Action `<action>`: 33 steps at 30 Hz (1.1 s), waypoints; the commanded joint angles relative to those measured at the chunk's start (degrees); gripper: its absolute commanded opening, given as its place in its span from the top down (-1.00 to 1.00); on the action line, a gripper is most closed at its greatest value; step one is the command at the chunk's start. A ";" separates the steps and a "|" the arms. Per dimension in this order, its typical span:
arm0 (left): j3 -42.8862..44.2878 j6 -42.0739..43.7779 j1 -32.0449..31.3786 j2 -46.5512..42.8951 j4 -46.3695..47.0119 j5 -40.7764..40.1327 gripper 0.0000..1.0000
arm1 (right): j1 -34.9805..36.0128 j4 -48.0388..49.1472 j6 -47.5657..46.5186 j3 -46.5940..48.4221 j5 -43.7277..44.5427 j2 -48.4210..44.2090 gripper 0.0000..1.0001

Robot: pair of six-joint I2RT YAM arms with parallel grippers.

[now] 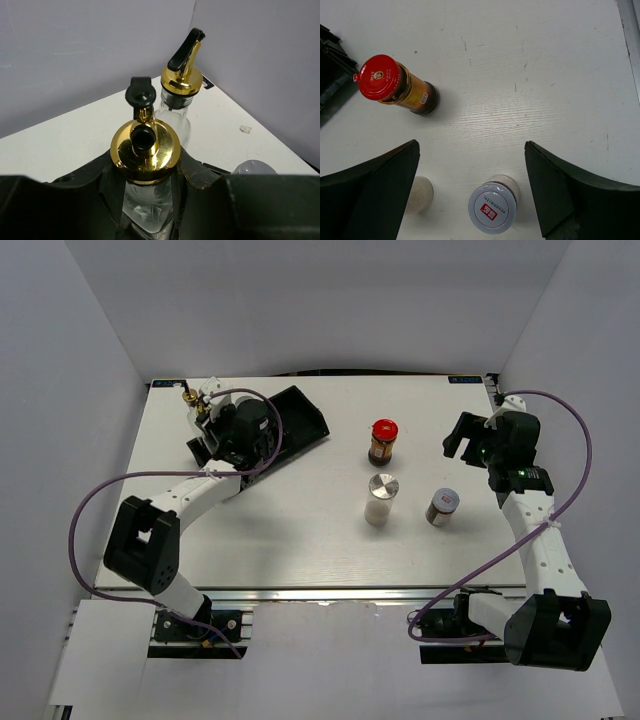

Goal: Organize the condiment bottles

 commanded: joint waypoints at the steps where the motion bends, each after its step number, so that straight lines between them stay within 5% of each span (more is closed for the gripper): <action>1: 1.26 -4.09 0.57 -1.01 1.96 -0.80 0.86 | -0.13 2.73 -0.52 0.48 -0.73 -0.77 -0.79; 4: 0.82 -6.73 0.57 -1.36 -1.30 -0.71 0.32 | -0.22 2.82 -0.43 0.13 -0.82 -1.39 -0.79; 5: 0.21 -6.73 0.57 -1.62 -1.04 -0.45 -0.07 | -0.13 2.91 -0.52 0.04 -0.82 -1.48 -0.79; 7: -0.32 -7.08 0.57 -2.24 -1.39 0.52 -0.46 | -0.13 2.91 -0.35 0.04 -0.82 -1.65 -0.79; 12: 1.61 -10.94 0.57 -3.12 -11.56 2.46 -0.96 | -0.13 2.21 -0.17 0.65 -0.91 -1.13 -0.79; 20: 2.40 -16.93 0.48 -10.14 -27.39 10.95 -0.96 | -0.13 1.85 0.10 0.92 -3.19 -1.48 -0.79; 33: 3.02 -15.09 0.48 -27.63 -36.55 34.40 -0.96 | -0.13 -0.87 1.06 1.97 -3.73 -1.30 -0.79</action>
